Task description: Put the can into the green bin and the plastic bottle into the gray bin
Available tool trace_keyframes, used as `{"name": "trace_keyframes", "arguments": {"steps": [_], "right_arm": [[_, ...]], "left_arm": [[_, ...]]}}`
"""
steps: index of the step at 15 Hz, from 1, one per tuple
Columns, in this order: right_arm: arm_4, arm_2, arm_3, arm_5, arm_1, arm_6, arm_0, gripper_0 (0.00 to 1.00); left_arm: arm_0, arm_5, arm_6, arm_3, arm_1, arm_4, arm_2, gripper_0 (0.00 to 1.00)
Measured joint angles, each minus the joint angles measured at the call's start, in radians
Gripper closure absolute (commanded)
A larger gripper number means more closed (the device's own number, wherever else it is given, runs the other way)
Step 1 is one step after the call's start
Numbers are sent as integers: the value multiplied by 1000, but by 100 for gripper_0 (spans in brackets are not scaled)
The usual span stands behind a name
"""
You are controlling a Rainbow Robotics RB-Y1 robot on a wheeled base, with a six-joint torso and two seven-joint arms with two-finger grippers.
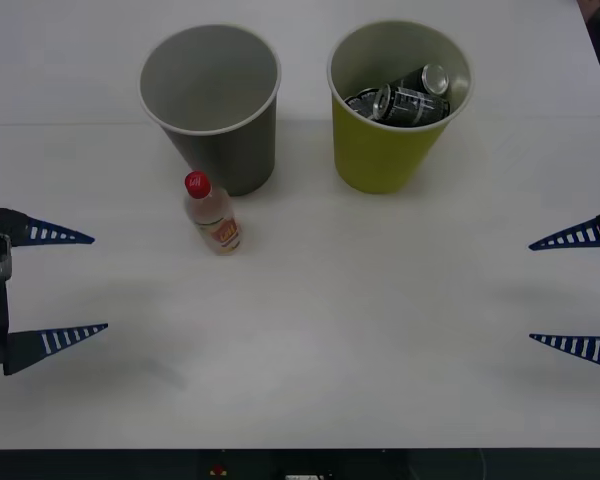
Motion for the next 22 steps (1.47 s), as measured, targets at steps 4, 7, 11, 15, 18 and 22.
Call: {"name": "trace_keyframes", "arguments": {"steps": [4, 7, 11, 15, 18, 22], "right_arm": [[0, 0, 0, 0, 0, 0, 0, 0], [0, 0, 0, 0, 0, 0, 0, 0], [0, 0, 0, 0, 0, 0, 0, 0], [0, 0, 0, 0, 0, 0, 0, 0], [0, 0, 0, 0, 0, 0, 0, 0], [0, 0, 0, 0, 0, 0, 0, 0]], "left_arm": [[105, 267, 24, -36, 95, 216, -86, 0], [152, 409, 19, -66, 139, 380, -131, 0], [156, 513, 1, -75, 193, 649, -226, 0], [127, 539, -44, -77, 232, 943, -346, 0], [46, 540, -249, -50, 234, 1176, -463, 0], [-93, 427, -543, 60, 221, 1422, -656, 0]]}}
